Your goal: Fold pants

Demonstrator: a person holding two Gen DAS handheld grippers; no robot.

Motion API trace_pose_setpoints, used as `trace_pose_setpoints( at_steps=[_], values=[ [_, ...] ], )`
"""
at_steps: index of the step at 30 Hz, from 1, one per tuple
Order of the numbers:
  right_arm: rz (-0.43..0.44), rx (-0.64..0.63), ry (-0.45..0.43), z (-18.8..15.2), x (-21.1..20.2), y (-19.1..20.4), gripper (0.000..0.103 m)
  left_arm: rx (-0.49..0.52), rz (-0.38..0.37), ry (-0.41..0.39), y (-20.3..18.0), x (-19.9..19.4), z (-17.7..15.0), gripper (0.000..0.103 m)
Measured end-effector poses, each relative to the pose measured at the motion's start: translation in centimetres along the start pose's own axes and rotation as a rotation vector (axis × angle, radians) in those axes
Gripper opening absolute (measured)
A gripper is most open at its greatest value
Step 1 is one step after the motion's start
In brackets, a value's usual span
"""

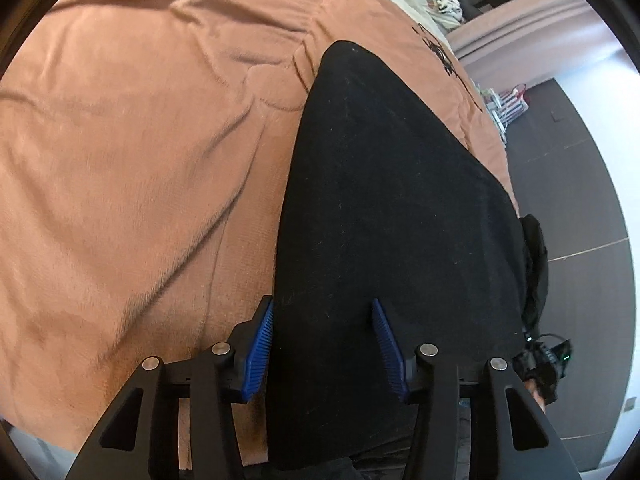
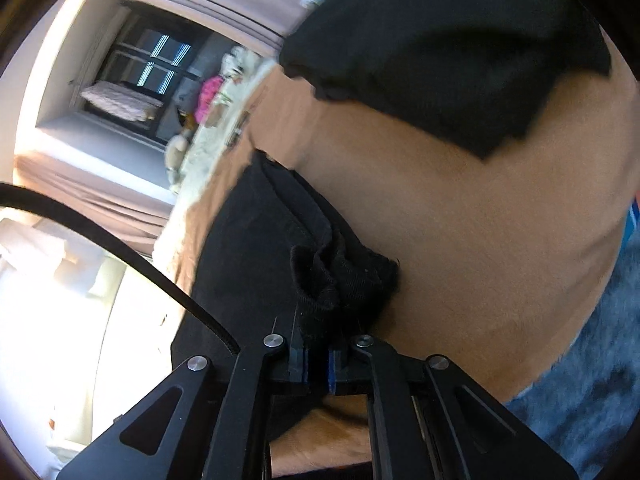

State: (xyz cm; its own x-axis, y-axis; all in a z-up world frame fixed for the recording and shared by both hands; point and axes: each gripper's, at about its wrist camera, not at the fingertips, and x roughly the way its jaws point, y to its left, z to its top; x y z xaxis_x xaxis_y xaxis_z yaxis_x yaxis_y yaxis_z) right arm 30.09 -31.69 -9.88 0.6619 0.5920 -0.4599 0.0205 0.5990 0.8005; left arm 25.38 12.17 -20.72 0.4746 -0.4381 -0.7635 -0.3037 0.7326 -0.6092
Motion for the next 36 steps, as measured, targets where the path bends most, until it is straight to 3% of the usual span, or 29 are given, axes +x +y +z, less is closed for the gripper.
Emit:
trace_pose_setpoints(
  at_steps=[2,5,7,8,11,15,17,18,21,28,36],
  values=[
    [0.004,-0.009,0.004,-0.1,-0.2,0.4,0.015,-0.014,-0.001,0.016,0.3,-0.1,-0.2,0.051],
    [0.038,-0.028,0.026,-0.5,-0.4,1.2,0.040,-0.014,-0.004,0.021,0.2,-0.3,-0.2,0.051],
    [0.007,-0.048,0.031,-0.8,-0.4,1.5,0.063,-0.020,-0.010,0.020,0.3,-0.4,-0.2,0.051],
    [0.008,-0.053,0.032,-1.0,-0.5,1.1,0.064,-0.018,-0.016,0.019,0.3,-0.4,-0.1,0.051],
    [0.046,-0.030,0.081,-1.2,1.3,0.8,0.064,-0.021,-0.027,0.018,0.5,-0.3,-0.2,0.044],
    [0.057,-0.002,0.070,0.1,3.1,0.5,0.062,-0.034,-0.047,0.006,0.6,-0.7,0.0,0.024],
    [0.065,0.028,0.062,1.0,3.6,0.3,0.041,-0.038,-0.070,-0.009,0.5,-1.2,0.1,0.015],
    [0.070,0.048,0.069,1.1,3.9,-0.1,0.026,-0.041,-0.084,-0.018,0.4,-1.5,0.2,0.013],
    [0.087,0.074,0.064,1.3,4.0,-0.1,0.013,-0.045,-0.114,-0.036,0.4,-2.5,0.4,0.009],
    [0.112,0.080,0.062,0.5,4.0,1.1,0.010,-0.020,-0.149,-0.070,0.9,-5.2,1.5,0.008],
    [0.139,0.073,0.122,-0.7,5.6,3.7,0.010,-0.030,-0.157,-0.118,3.2,-8.3,3.0,0.008]
  ],
)
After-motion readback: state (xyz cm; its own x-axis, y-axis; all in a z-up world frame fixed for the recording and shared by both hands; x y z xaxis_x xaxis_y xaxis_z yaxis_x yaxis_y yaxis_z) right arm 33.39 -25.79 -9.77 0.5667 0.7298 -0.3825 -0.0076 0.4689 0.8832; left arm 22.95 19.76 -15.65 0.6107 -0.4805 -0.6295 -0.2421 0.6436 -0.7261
